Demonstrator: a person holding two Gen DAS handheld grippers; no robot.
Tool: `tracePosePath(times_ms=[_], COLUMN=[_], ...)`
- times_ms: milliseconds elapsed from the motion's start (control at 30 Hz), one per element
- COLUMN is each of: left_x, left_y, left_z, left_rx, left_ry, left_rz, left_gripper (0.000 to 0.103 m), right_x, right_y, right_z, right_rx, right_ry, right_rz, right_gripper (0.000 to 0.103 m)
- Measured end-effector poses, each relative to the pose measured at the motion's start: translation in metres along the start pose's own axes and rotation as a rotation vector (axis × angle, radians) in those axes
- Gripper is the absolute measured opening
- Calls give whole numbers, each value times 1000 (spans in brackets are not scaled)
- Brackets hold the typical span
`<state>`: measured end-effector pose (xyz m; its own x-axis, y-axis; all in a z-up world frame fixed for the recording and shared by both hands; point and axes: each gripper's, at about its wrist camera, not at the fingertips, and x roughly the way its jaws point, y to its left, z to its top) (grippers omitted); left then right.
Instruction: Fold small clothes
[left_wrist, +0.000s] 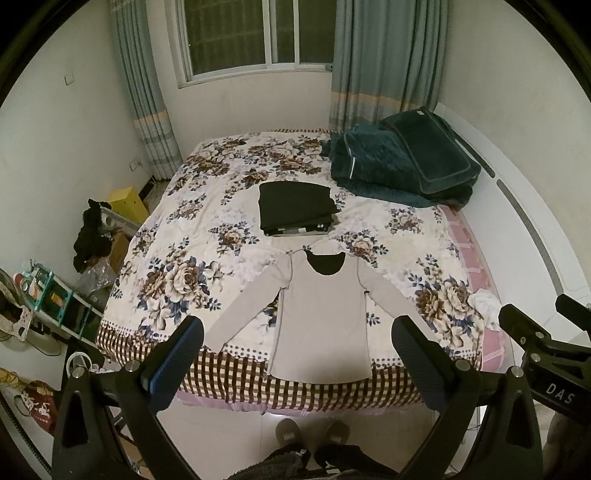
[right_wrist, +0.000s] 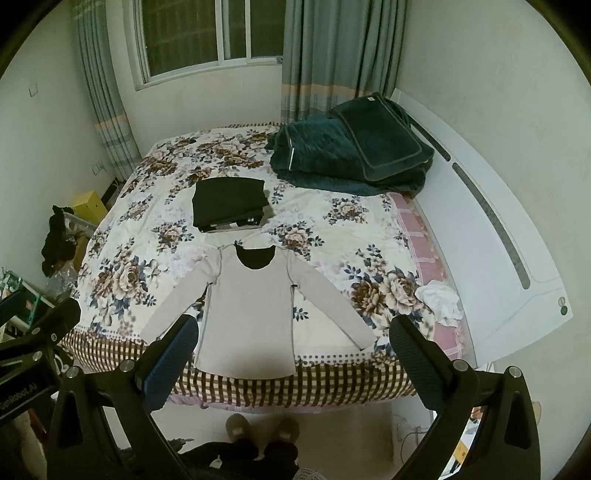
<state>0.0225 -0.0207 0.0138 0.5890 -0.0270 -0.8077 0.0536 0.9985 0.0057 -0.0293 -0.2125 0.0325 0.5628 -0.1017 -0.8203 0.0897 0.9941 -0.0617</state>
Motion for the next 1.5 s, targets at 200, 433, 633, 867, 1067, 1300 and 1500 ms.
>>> tracePosePath(times_ms=[200, 433, 633, 867, 1067, 1300, 1500], left_x=[1, 0, -1, 0, 41, 177, 282], left_y=[-2, 0, -1, -2, -2, 21, 25], left_z=[1, -1, 3, 3, 16, -2, -32], left_rx=[4, 0, -1, -1, 2, 11, 20], left_ry=[-2, -2, -4, -2, -61, 2, 161], left_rz=[0, 1, -2, -4, 72, 145, 216], left_gripper=[103, 103, 103, 103, 103, 103, 103], right_x=[0, 0, -4, -3, 48, 190, 321], right_y=[-1, -1, 9, 9, 5, -54, -146], right_z=[-1, -1, 23, 25, 43, 2, -69], right_rx=[1, 3, 5, 13, 114, 366, 617], right_ry=[0, -1, -3, -1, 70, 243, 402], right_rz=[3, 3, 6, 4, 28, -53, -70], right_gripper=[103, 103, 103, 103, 103, 103, 78])
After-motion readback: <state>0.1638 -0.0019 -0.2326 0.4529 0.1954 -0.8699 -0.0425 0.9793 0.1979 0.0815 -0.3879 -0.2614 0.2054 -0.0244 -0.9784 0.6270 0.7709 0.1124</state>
